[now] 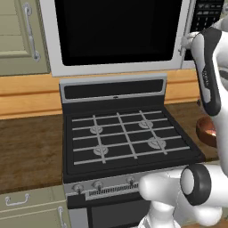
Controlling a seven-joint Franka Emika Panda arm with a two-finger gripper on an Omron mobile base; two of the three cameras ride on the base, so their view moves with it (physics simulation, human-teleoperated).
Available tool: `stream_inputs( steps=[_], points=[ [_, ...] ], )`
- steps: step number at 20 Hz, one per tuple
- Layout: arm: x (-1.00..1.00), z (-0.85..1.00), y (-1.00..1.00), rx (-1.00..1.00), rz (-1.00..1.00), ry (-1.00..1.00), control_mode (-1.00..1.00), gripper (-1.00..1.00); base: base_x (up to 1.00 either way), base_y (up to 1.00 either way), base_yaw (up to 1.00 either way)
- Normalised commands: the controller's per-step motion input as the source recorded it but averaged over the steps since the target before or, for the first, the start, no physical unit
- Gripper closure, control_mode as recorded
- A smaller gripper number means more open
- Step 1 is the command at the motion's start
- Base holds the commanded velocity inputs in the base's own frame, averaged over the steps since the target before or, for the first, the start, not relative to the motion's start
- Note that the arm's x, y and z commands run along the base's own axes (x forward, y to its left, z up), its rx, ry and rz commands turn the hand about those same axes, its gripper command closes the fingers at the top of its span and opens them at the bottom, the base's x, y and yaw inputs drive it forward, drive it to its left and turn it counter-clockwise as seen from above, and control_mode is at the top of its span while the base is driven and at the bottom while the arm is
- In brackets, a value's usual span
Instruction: Open the microwave, place the bowl with waffle inside the microwave, then close the microwave door and turn it on.
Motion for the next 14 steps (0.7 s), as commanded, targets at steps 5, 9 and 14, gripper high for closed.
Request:
stream_inputs(
  steps=[5,9,14],
  points=[
    [0.57,0.01,-0.07,-0.08,-0.04,0.04,-1.00,-1.00,0.00,0.00,0.00],
    [0.52,0.00,-0.01,0.00,0.00,0.00,-1.00,-1.00,0.00,0.00,0.00],
    [0.70,0.00,-0.11,0.00,0.00,0.00,-1.00,-1.00,0.00,0.00,0.00]
  ],
)
